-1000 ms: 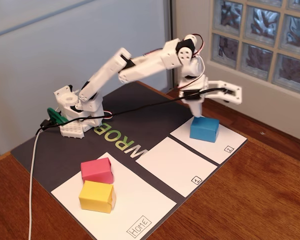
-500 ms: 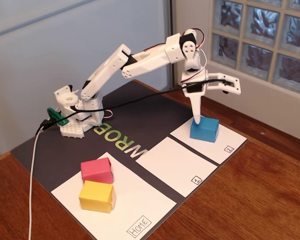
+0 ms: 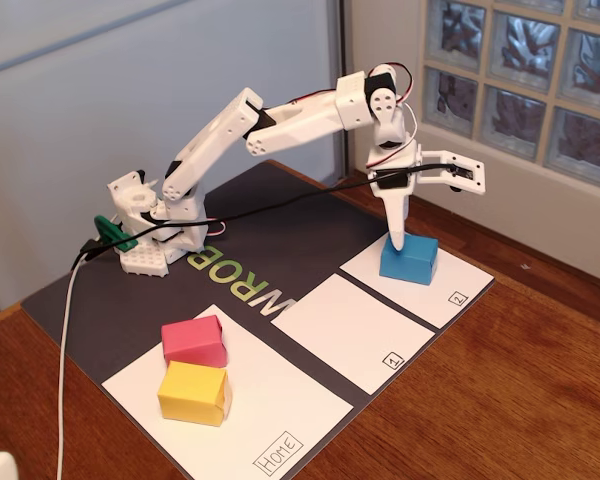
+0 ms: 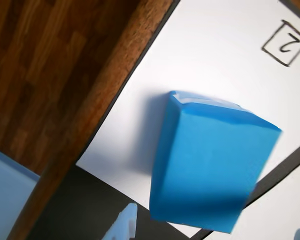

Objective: Move box blue to home

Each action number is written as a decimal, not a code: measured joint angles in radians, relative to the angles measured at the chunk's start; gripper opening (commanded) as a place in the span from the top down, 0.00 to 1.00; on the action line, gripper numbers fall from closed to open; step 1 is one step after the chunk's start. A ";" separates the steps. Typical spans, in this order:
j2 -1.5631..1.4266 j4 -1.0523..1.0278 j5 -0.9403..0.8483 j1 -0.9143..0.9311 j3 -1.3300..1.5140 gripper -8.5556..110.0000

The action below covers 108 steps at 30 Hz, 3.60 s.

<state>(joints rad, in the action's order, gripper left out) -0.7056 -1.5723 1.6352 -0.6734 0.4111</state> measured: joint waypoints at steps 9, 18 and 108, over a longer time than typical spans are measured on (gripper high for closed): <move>0.127 0.110 0.029 -0.003 0.003 0.62; 0.193 0.189 0.049 0.017 0.003 0.64; -0.127 0.324 -0.460 0.925 0.495 0.93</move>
<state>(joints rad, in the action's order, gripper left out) -0.8330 -1.2487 1.1750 0.2516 0.9066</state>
